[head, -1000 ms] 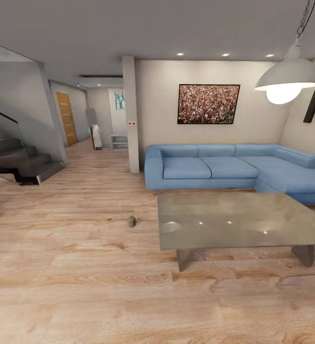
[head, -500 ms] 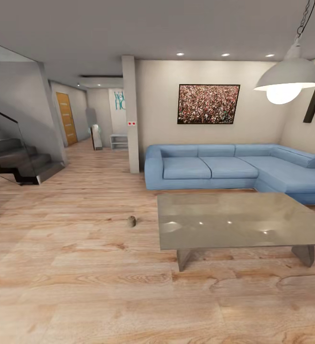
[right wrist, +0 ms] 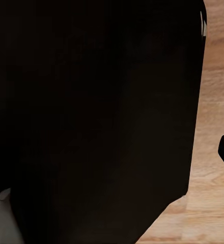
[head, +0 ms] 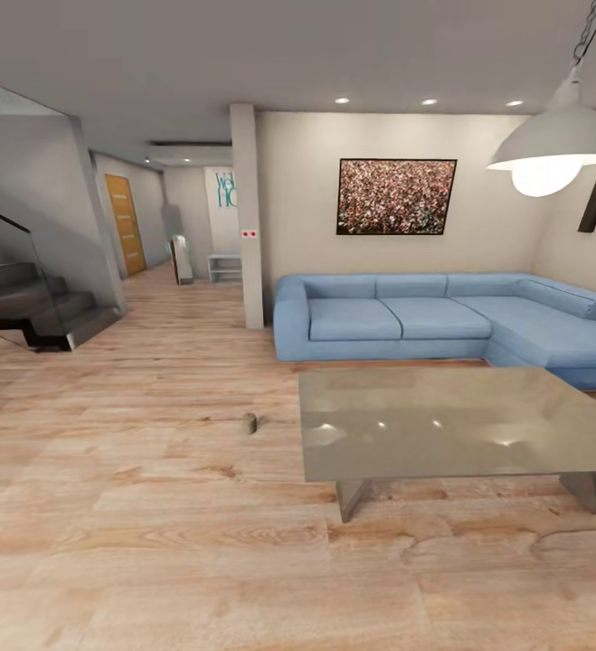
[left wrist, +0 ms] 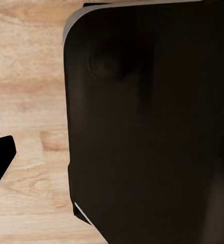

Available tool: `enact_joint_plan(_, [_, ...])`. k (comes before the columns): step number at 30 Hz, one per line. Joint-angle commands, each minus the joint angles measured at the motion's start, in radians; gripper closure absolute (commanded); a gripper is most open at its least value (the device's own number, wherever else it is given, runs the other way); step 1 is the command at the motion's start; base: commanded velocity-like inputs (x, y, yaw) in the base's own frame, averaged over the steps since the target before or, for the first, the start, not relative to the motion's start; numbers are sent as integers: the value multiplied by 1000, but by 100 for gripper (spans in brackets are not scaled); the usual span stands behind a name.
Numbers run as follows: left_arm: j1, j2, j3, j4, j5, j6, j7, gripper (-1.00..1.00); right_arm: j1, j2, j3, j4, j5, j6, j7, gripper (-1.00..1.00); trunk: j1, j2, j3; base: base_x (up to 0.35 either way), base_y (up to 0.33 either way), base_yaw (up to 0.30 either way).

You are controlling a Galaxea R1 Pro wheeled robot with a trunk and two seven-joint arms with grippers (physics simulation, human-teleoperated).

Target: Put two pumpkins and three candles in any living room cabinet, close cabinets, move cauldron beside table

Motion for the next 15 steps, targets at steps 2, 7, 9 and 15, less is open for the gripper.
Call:
enact_joint_plan(2, [0,1,0,-1,0,-6,-3,-100,0,0,-3,-1,0,0,0,-100,0,0,-1,61,35,0])
enact_joint_plan(7, [0,1,-1,0,-1,-28,0,-100,0,0,-4,0,1,0,0,-100,0,0,-1,7,4,0])
enact_joint_plan(9, [0,1,-1,1,-1,-34,2,-100,0,0,-5,0,1,0,0,-100,0,0,-1,2,1,0])
enact_joint_plan(15, [0,1,-1,1,0,-38,3,-100,0,0,-9,-1,0,-1,0,-100,0,0,-1,0,44,-35])
